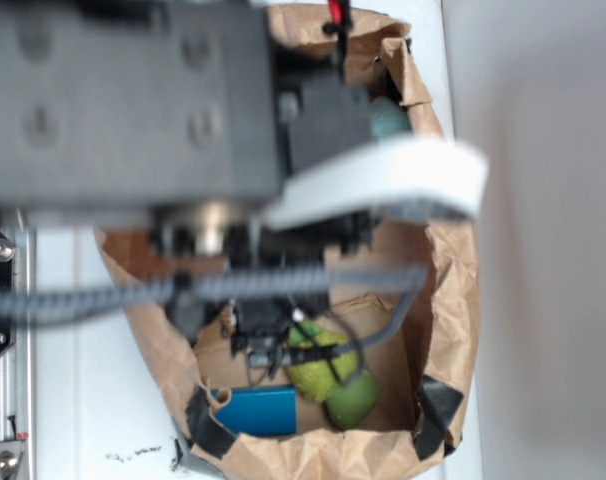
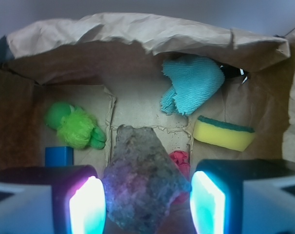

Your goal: Grab the rock.

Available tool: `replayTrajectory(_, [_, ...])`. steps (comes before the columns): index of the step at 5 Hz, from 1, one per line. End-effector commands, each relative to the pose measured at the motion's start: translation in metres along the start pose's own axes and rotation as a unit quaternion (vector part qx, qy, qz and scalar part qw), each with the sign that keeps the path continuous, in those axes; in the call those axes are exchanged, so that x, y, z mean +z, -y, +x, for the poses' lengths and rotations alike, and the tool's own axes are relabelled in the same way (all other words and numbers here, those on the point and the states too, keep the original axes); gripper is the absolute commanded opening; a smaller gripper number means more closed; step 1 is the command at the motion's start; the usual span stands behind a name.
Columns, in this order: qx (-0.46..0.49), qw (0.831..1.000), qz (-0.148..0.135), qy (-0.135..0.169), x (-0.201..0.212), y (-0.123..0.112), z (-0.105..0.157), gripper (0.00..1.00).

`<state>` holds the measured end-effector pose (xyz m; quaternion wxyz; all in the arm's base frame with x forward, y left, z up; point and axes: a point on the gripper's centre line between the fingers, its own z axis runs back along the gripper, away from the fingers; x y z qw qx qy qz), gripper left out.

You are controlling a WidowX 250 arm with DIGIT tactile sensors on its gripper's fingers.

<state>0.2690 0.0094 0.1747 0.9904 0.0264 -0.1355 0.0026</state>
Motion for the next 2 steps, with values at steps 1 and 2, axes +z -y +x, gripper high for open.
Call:
replayTrajectory(1, [0.01,1.0,0.015,0.022,0.0149,-0.0053,0.0033,0.0])
replayTrajectory(2, [0.016,0.999,0.016,0.023,0.012,-0.0053,0.0043,0.0])
